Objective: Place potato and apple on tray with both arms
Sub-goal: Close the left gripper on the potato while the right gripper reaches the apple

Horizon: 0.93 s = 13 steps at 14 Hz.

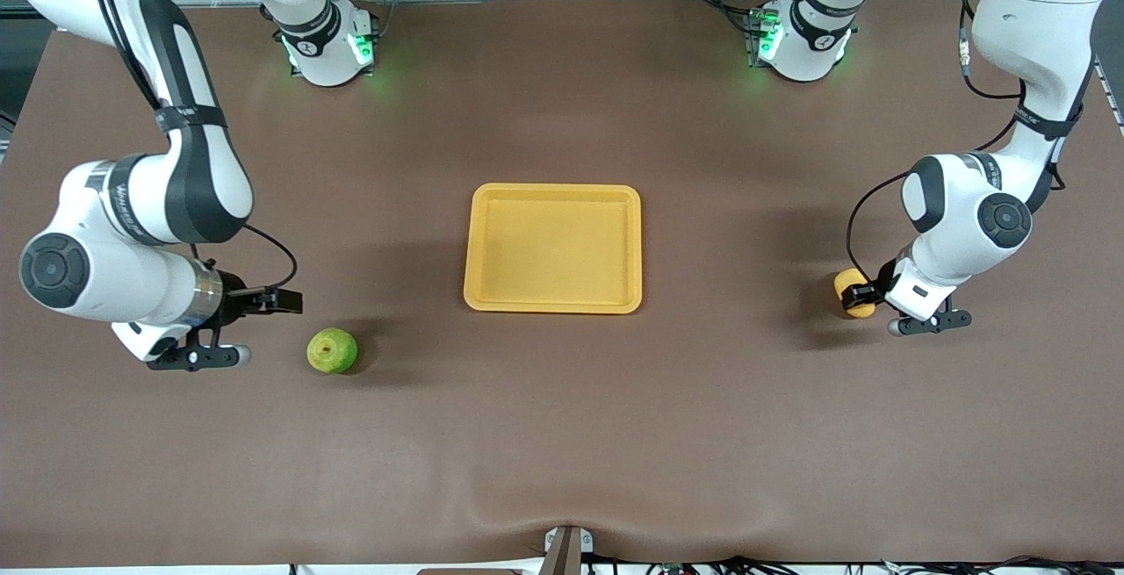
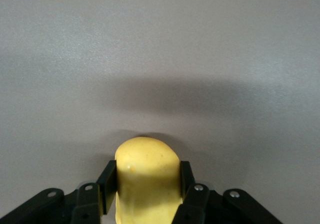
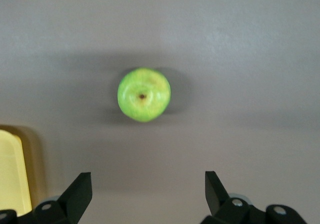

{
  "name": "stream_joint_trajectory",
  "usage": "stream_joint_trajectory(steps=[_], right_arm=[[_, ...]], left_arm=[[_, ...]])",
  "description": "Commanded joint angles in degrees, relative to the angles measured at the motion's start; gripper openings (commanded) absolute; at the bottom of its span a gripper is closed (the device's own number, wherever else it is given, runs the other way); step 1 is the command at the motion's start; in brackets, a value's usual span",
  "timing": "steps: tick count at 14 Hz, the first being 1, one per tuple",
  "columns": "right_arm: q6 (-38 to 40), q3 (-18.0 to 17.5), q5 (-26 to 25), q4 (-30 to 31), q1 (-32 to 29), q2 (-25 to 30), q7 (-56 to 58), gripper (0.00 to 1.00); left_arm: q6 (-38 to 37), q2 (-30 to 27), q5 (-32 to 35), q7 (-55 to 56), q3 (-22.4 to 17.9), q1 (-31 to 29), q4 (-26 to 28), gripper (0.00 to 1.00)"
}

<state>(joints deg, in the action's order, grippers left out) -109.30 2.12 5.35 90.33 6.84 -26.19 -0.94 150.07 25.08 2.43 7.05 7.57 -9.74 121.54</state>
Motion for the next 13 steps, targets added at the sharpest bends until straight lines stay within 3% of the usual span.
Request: stream_joint_trajectory(steps=[1, 6, 13], right_arm=[[-2.92, 0.26, 0.27, -0.94, 0.28, -1.67, -1.00, 1.00], [-7.67, 0.26, 0.36, -1.03, 0.45, -4.39, -1.00, 1.00], [-12.68, 0.26, 0.36, -1.03, 2.03, -9.31, -1.00, 1.00]], left_arm=[[-5.56, -4.50, 0.11, 0.68, 0.94, 0.25, 0.01, 0.17], [-13.04, -7.15, 0.03, 2.43, 6.12, 0.25, -2.71, 0.18], [-13.67, -6.45, 0.03, 7.97, 14.39, 0.51, -4.30, 0.18]])
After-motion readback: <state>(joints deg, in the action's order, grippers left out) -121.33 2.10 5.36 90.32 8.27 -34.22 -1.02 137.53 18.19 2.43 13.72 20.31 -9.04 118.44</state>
